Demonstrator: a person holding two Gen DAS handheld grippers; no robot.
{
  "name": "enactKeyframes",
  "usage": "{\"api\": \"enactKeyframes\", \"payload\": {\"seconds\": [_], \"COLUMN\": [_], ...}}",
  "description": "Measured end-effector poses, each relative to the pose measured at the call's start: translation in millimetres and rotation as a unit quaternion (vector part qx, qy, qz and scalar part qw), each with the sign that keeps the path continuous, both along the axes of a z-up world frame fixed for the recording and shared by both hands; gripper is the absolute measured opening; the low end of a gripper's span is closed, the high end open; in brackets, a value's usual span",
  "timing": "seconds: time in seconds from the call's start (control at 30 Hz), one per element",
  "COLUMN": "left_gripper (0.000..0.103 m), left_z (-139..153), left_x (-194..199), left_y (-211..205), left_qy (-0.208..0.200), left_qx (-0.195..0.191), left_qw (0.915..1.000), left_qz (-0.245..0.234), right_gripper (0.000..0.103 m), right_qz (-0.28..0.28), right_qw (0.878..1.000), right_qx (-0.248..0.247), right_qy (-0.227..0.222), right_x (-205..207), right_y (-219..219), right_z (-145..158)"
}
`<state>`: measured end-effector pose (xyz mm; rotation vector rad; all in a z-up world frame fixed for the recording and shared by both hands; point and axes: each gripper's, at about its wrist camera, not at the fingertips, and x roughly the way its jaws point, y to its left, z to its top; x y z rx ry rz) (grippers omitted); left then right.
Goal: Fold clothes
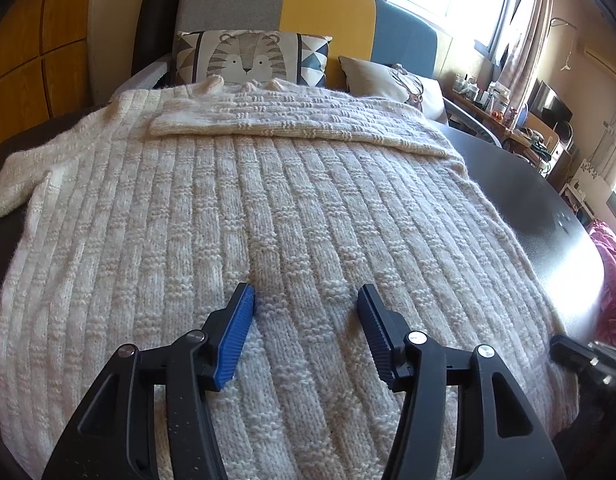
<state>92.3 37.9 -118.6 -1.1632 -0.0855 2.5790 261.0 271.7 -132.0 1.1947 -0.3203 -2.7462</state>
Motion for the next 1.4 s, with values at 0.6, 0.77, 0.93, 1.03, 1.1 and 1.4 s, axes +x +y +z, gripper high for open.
{"api": "enactKeyframes", "payload": {"seconds": [0.6, 0.77, 0.93, 1.03, 1.1, 1.4], "left_gripper": [0.064, 0.064, 0.064, 0.064, 0.064, 0.064], "left_z": [1, 18, 45, 55, 63, 56], "left_x": [0, -4, -24, -37, -39, -35], "left_y": [-1, -33, -122, -189, -239, -422], "left_qy": [-0.003, -0.009, 0.016, 0.019, 0.036, 0.023], "left_qx": [0.01, 0.091, 0.112, 0.119, 0.116, 0.134], "left_qw": [0.9999, 0.9958, 0.9865, 0.973, 0.9596, 0.8786], "left_qz": [-0.009, 0.006, 0.118, 0.197, 0.254, 0.458], "right_gripper": [0.015, 0.016, 0.016, 0.016, 0.016, 0.016], "right_qz": [-0.017, -0.021, -0.022, -0.023, -0.023, -0.024], "right_qw": [1.0, 0.997, 0.997, 0.998, 0.998, 0.999], "right_qx": [0.018, 0.071, 0.079, 0.058, 0.05, 0.042], "right_qy": [-0.014, -0.007, -0.003, -0.003, -0.003, -0.002], "right_x": [-182, -180, -179, -180, -181, -181], "right_y": [-48, -59, -62, -56, -54, -53], "right_z": [13, 12, 12, 11, 11, 11]}}
